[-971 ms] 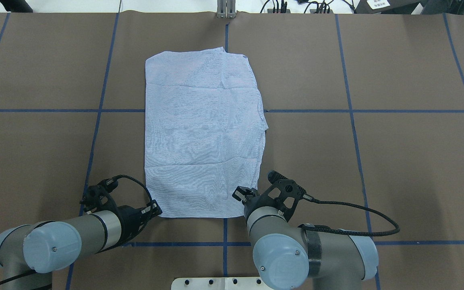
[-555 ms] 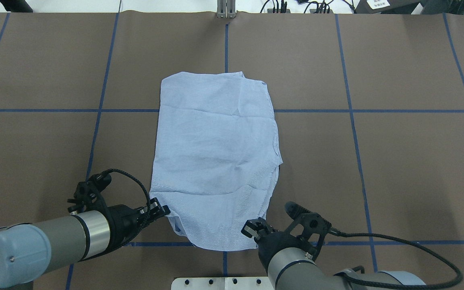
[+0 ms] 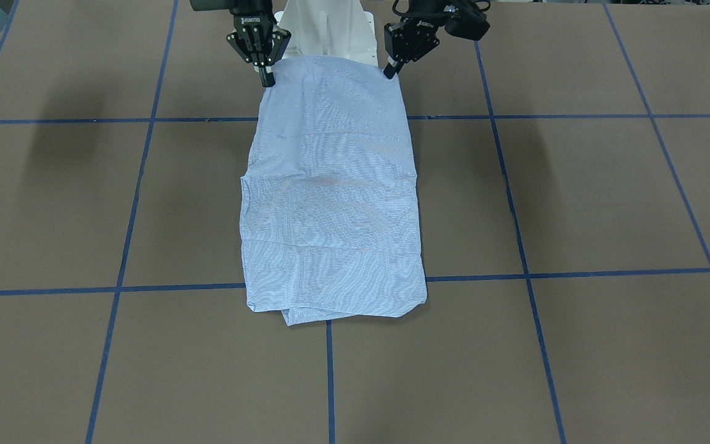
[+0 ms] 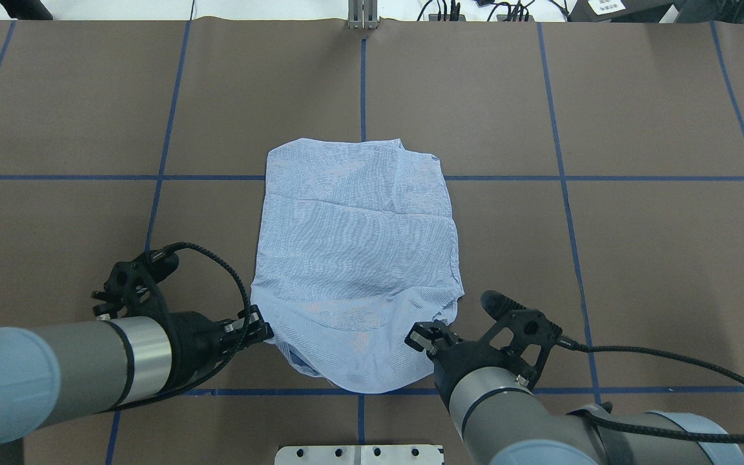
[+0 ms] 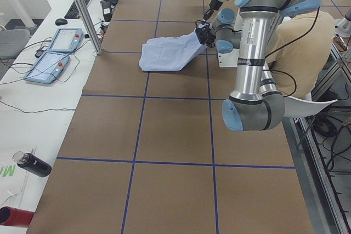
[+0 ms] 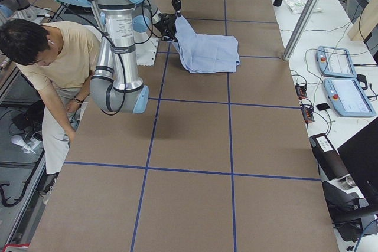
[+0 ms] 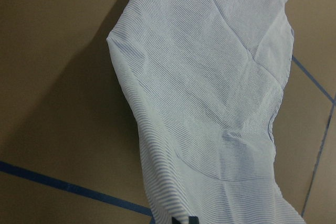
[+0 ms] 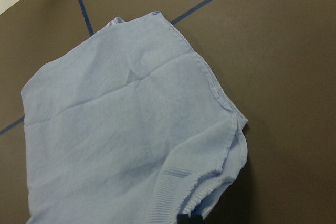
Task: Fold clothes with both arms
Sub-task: 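Fold the near edge over the shirt away from the robot with both grippers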
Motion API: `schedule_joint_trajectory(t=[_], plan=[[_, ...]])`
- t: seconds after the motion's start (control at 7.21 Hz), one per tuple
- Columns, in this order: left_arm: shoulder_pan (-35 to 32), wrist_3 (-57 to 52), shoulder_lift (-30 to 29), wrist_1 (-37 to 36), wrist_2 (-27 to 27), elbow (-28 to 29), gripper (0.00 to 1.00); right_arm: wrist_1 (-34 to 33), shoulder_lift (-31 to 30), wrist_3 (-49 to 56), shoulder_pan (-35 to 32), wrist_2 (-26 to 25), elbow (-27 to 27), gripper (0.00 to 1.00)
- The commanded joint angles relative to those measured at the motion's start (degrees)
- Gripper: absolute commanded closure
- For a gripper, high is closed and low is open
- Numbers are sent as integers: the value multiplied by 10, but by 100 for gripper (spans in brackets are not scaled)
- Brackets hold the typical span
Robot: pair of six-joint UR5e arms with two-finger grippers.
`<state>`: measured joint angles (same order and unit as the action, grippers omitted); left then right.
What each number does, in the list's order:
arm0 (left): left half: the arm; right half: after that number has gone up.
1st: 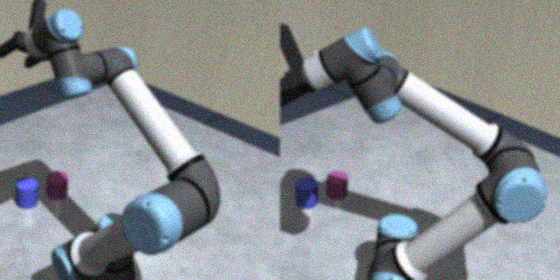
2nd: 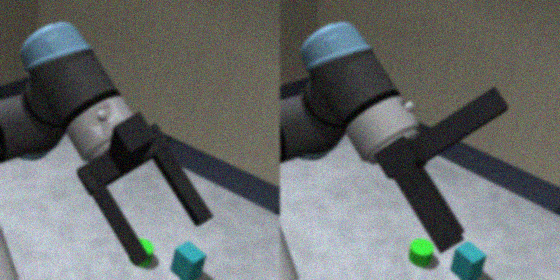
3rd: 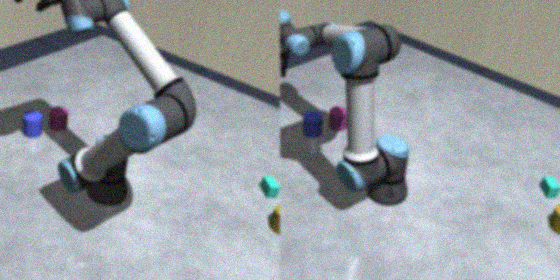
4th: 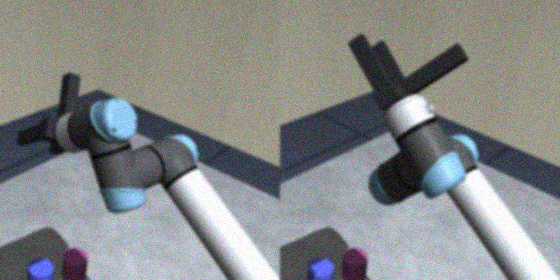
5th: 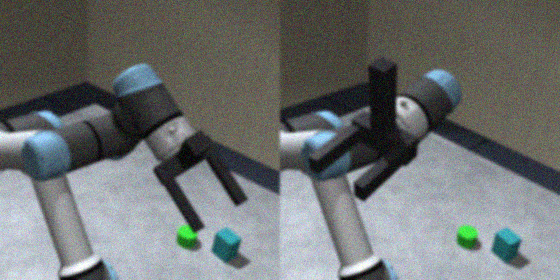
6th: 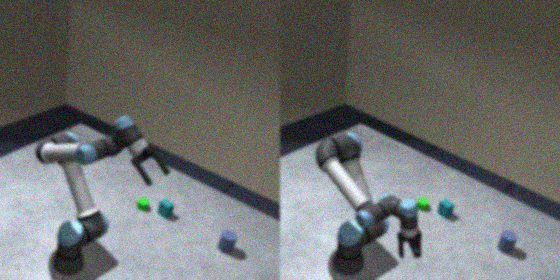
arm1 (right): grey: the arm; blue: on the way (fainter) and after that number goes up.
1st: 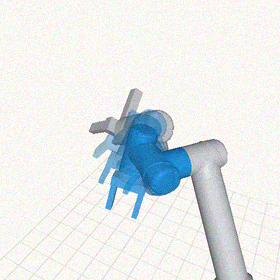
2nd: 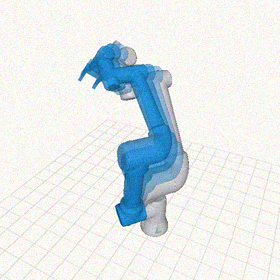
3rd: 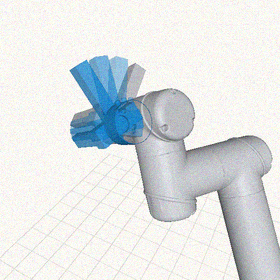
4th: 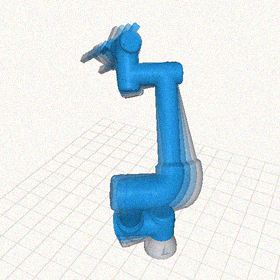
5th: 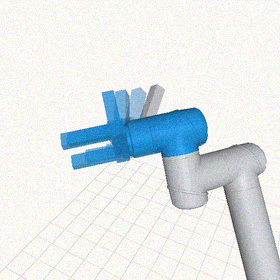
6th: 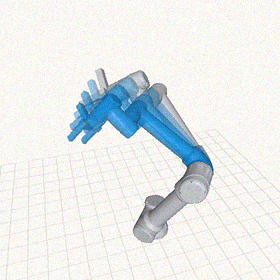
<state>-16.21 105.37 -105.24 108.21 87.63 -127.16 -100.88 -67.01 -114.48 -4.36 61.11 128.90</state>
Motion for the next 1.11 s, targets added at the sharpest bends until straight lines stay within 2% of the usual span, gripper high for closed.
schedule_joint_trajectory(t=[0.0, 0.28, 0.42, 0.69, 0.97], plan=[[-97, -90, -127, -12, 3, 153, 100, 2, 54, 42, -101, 46, -67, 100], [-186, -178, -149, -8, 7, 203, 100, 2, 75, 86, -167, 70, -93, 100], [-203, -201, -176, -5, 4, 256, 100, 29, 88, 104, -189, 71, -128, 100], [-214, -233, -206, 2, 1, 320, 100, 101, 149, 111, -215, 71, -280, 100], [-214, -267, -244, 71, 1, 426, 100, 186, 217, 125, -234, 73, -437, 100]])
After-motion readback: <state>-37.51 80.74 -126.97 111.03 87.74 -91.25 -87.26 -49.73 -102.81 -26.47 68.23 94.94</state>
